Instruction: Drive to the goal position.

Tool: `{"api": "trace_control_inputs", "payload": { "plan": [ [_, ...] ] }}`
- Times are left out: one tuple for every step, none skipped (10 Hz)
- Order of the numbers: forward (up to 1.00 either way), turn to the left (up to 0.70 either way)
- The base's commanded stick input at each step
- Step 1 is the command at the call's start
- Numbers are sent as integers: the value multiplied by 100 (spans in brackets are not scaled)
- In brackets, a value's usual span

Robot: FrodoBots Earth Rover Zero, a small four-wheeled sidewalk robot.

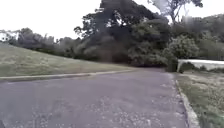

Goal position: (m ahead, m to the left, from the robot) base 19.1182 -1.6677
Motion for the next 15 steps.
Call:
{"api": "trace_control_inputs", "payload": {
  "plan": [
    [70,-20],
    [70,-24],
    [70,-29],
    [70,-33],
    [70,-34],
    [70,-35],
    [70,-35],
    [70,-35],
    [70,-35],
    [70,-21],
    [70,-13],
    [70,-3],
    [70,-6],
    [70,-11],
    [70,-14]
  ]
}}
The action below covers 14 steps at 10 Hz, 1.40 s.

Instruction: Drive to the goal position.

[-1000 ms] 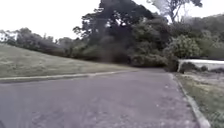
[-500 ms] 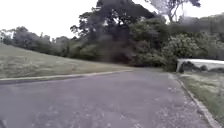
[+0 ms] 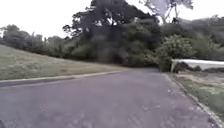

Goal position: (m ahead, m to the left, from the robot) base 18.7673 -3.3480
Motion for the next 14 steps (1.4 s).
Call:
{"api": "trace_control_inputs", "payload": {
  "plan": [
    [70,-18],
    [70,-22],
    [70,-9],
    [70,0],
    [70,0],
    [70,0],
    [70,-6],
    [70,-20],
    [70,-30],
    [70,-23],
    [70,-9],
    [70,-14],
    [70,-21],
    [70,-22]
  ]
}}
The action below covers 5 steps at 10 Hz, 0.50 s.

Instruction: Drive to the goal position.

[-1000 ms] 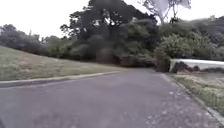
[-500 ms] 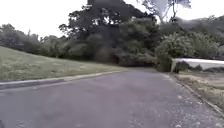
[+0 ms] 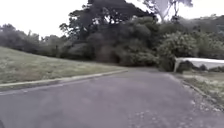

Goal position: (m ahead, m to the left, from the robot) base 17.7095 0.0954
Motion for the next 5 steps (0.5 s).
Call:
{"api": "trace_control_inputs", "payload": {
  "plan": [
    [70,-22],
    [70,-15],
    [70,-20],
    [70,-32],
    [70,-34]
  ]
}}
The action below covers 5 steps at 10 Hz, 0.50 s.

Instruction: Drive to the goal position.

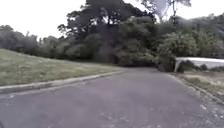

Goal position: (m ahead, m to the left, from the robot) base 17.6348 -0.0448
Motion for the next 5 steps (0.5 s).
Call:
{"api": "trace_control_inputs", "payload": {
  "plan": [
    [70,-35],
    [70,-35],
    [70,-33],
    [70,-26],
    [70,-17]
  ]
}}
